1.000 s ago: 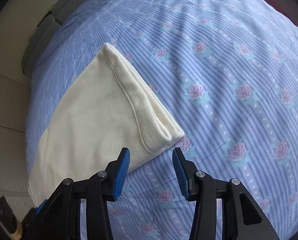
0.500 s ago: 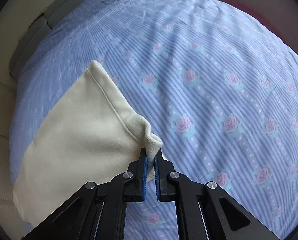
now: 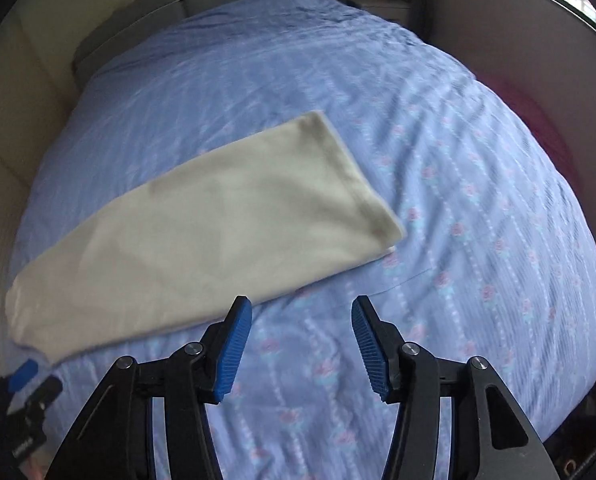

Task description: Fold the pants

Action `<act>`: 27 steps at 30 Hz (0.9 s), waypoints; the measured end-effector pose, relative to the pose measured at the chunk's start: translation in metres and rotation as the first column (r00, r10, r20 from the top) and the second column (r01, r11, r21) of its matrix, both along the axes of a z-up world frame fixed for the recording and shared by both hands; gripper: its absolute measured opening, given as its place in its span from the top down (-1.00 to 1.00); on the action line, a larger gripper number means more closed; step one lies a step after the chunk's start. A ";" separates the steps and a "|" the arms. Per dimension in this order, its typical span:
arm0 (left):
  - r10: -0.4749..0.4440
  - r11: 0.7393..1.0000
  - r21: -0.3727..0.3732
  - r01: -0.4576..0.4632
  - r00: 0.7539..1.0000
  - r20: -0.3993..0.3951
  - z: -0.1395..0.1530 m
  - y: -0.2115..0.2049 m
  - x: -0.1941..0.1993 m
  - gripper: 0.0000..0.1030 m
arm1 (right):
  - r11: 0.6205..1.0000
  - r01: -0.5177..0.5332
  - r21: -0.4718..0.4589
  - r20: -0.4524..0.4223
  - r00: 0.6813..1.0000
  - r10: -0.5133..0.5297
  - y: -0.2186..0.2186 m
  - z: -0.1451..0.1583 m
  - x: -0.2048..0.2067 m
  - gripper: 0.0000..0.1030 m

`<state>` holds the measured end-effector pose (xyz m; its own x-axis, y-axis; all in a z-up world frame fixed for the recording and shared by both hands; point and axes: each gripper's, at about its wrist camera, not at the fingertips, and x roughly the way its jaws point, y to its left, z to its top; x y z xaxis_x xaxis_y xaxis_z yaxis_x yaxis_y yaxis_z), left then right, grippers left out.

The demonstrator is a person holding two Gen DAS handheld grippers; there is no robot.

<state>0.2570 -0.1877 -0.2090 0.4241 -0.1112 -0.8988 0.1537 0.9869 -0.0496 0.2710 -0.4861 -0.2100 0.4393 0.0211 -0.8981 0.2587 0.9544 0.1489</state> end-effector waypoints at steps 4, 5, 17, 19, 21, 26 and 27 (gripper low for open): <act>0.088 0.996 -0.010 -0.088 0.996 0.014 0.002 0.079 -0.024 -0.54 | 0.984 -0.170 0.046 0.020 0.985 0.169 0.091 0.006 -0.012 -0.03; 0.104 0.995 -0.006 -0.104 0.995 0.011 0.002 0.100 -0.029 -0.54 | 0.977 -0.206 0.050 0.022 0.978 0.205 0.117 0.006 -0.016 -0.03; 0.240 0.968 0.078 -0.237 0.970 -0.040 -0.021 0.306 -0.057 -0.55 | 0.871 -0.444 0.211 -0.058 0.884 0.465 0.377 -0.029 -0.031 -0.03; 0.234 0.968 0.103 -0.230 0.972 -0.033 -0.029 0.318 -0.055 -0.55 | 0.852 -0.473 0.223 -0.066 0.865 0.497 0.405 -0.040 -0.028 -0.03; 0.243 0.966 0.100 -0.239 0.970 -0.032 -0.037 0.326 -0.053 -0.55 | 0.834 -0.486 0.260 -0.088 0.848 0.522 0.427 -0.054 -0.019 -0.03; 0.319 0.948 0.039 -0.317 0.947 -0.047 -0.059 0.339 -0.052 -0.55 | 0.798 -0.513 0.317 -0.157 0.802 0.577 0.461 -0.097 0.010 -0.03; 0.332 0.943 0.025 -0.331 0.942 -0.051 -0.061 0.340 -0.054 -0.55 | 0.794 -0.524 0.306 -0.159 0.795 0.586 0.465 -0.103 0.013 -0.03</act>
